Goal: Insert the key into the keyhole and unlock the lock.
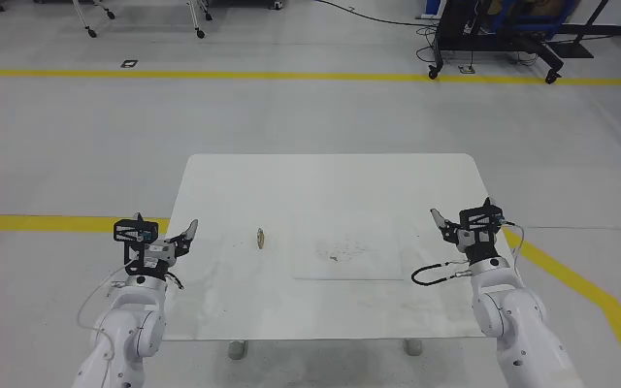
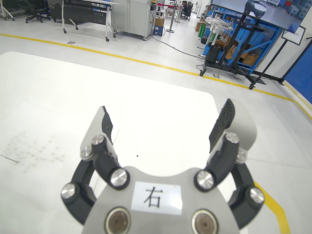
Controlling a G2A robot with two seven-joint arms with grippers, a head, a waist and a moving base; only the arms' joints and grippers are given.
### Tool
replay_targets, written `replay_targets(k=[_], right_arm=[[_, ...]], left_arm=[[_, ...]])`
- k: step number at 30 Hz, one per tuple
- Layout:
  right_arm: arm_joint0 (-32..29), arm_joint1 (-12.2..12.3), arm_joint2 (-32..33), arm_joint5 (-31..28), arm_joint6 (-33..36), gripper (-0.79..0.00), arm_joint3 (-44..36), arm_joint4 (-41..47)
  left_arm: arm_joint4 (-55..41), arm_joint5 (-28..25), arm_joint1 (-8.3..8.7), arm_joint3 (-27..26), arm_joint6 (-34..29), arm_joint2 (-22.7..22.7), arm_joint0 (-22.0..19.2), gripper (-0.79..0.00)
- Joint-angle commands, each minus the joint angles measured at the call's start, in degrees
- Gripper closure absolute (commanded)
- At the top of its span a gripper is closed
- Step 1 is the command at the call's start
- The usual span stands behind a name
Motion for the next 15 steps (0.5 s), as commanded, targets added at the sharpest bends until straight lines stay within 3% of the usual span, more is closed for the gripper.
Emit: replay_targets(k=[1,4,11,15], right_arm=[[0.00,0.00,0.00,0.00,0.00,-0.784,0.00,0.00],[0.63,0.00,-1.08,-2.18,0.18,-0.785,-0.11,-0.06],[10.62,-0.71,-11.64,-12.23,7.47,-0.785,4.69,-0.63],[10.62,-0.71,-11.64,-12.23,7.47,-0.785,4.69,-0.63]], left_arm=[[0.00,0.00,0.00,0.00,0.00,0.00,0.00,-0.784],[0.00,0.00,0.00,0.00,0.00,0.00,0.00,-0.785],[0.00,0.00,0.00,0.00,0.00,0.00,0.00,-0.785],[0.00,0.00,0.00,0.00,0.00,0.00,0.00,-0.785]])
